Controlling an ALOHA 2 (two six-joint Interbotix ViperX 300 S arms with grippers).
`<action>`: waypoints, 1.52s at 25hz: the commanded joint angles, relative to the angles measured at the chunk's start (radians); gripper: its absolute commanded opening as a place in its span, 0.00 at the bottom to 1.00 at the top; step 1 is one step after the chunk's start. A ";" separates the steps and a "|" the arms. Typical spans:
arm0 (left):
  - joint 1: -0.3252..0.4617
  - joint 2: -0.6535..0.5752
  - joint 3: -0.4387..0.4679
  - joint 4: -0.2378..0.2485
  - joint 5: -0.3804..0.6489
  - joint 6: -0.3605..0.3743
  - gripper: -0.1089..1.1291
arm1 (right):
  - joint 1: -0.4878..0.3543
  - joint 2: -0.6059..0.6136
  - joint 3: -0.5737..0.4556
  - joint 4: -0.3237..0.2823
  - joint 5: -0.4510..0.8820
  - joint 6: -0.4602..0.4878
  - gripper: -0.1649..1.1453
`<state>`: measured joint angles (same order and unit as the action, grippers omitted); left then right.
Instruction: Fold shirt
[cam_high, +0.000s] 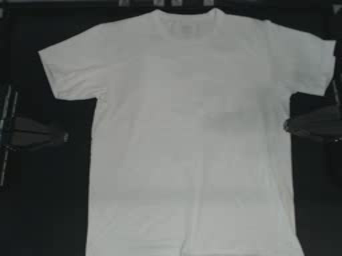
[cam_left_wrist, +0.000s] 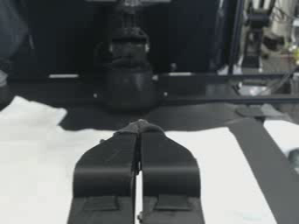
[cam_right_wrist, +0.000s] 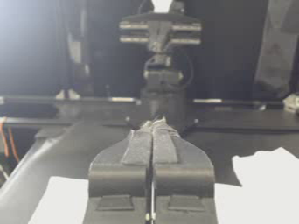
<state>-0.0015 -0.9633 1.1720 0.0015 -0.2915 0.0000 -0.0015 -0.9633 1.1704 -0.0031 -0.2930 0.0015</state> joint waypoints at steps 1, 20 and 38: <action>-0.015 -0.002 -0.040 0.000 -0.011 0.009 0.05 | 0.009 0.002 -0.015 0.008 -0.012 0.009 0.09; -0.017 0.005 -0.133 -0.049 0.224 -0.006 0.88 | 0.014 -0.081 -0.146 0.038 0.439 0.037 0.88; -0.120 0.359 -0.506 -0.002 0.888 -0.135 0.88 | 0.092 -0.018 -0.364 0.178 1.190 0.149 0.88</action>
<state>-0.1058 -0.6259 0.7072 -0.0215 0.5568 -0.1012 0.0660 -1.0109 0.8391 0.1733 0.8774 0.1396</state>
